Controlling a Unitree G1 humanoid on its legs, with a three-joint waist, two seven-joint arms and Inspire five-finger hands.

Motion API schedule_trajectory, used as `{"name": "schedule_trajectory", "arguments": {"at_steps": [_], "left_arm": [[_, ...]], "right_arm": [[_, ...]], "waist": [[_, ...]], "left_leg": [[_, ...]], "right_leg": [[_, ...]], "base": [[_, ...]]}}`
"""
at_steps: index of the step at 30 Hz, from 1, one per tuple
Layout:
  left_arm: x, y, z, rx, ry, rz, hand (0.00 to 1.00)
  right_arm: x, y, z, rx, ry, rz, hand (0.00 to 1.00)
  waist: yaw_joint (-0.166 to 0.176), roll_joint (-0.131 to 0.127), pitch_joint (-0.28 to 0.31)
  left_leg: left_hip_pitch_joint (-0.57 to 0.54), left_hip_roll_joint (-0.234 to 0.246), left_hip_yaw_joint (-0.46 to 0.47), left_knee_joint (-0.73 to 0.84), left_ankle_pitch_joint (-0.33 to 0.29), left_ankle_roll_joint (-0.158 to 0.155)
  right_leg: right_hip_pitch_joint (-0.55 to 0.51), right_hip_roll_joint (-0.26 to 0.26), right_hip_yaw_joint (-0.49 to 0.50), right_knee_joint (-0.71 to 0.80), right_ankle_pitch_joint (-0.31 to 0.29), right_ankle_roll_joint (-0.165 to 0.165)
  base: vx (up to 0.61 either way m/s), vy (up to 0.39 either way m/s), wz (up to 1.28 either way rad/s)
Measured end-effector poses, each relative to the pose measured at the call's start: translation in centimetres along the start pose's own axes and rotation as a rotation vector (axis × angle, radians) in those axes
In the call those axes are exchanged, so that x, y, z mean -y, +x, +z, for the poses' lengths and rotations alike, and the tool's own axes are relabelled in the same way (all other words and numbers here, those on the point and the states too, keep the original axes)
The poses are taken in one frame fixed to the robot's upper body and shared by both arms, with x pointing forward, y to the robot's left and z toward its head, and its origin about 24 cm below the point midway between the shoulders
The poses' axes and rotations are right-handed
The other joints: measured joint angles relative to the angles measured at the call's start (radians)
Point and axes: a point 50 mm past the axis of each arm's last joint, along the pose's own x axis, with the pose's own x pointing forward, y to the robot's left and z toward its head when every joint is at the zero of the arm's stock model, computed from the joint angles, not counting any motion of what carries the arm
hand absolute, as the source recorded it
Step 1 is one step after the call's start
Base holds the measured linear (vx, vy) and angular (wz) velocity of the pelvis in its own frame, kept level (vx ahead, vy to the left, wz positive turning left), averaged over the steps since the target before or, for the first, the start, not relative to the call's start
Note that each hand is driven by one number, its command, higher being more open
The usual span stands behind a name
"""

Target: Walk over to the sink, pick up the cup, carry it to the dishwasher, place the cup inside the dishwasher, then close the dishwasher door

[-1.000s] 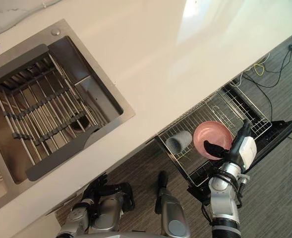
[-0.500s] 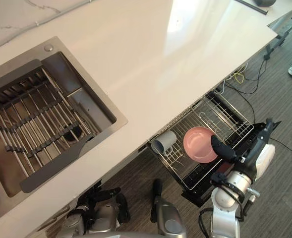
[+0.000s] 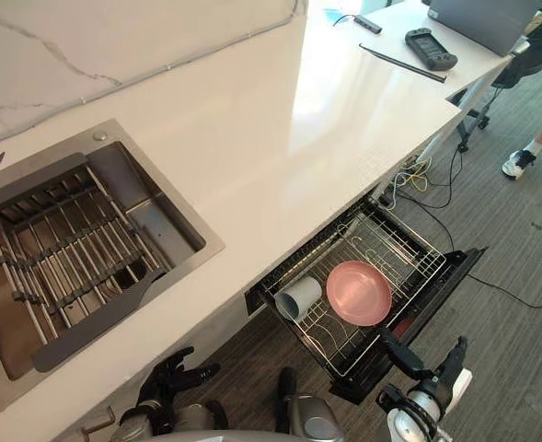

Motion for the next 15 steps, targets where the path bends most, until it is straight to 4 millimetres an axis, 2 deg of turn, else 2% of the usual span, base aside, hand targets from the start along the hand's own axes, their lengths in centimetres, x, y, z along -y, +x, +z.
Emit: {"name": "schedule_trajectory", "arguments": {"at_steps": [3, 6, 8, 11, 15], "left_arm": [[0.1, -0.1, 0.1, 0.023, 0.012, -0.005, 1.00], [0.4, -0.1, 0.0, 0.026, 0.009, 0.000, 1.00], [0.5, -0.1, -0.1, 0.024, 0.008, 0.000, 1.00], [0.7, 0.0, 0.1, 0.027, 0.015, -0.008, 1.00], [1.0, 0.2, 0.3, 0.027, 0.021, -0.022, 1.00]], "right_arm": [[0.1, 0.2, -0.5, -0.042, 0.077, 0.025, 1.00], [0.3, 0.9, -0.7, -0.065, 0.190, 0.057, 1.00], [-0.5, 1.3, -0.6, -0.065, 0.250, 0.113, 1.00], [-1.7, 1.5, -0.2, -0.048, 0.304, 0.221, 1.00], [-1.4, 1.7, 0.0, -0.030, 0.323, 0.269, 1.00]], "waist": [[0.004, 0.003, -0.005], [0.006, 0.016, -0.014], [0.006, 0.021, -0.013], [0.014, 0.025, -0.010], [0.025, 0.036, -0.003]], "left_leg": [[-0.019, 0.003, 0.002, 0.004, 0.000, 0.000], [-0.044, 0.006, 0.001, 0.005, 0.002, -0.002], [-0.050, 0.007, 0.001, 0.004, 0.005, -0.007], [-0.053, 0.003, 0.002, 0.003, 0.008, -0.011], [-0.055, -0.004, -0.001, -0.001, 0.010, -0.010]], "right_leg": [[-0.021, -0.009, -0.027, 0.011, -0.015, -0.003], [-0.046, -0.010, -0.035, 0.017, -0.004, -0.008], [-0.052, -0.008, -0.034, 0.019, -0.001, -0.010], [-0.058, -0.009, -0.034, 0.019, 0.000, -0.009], [-0.058, -0.016, -0.042, 0.017, 0.001, -0.006]], "base": [[-0.05, -0.032, 0.05], [0.00, -0.024, 0.04], [0.02, -0.006, -0.01], [0.04, 0.007, -0.01], [0.01, 0.011, 0.02]]}}
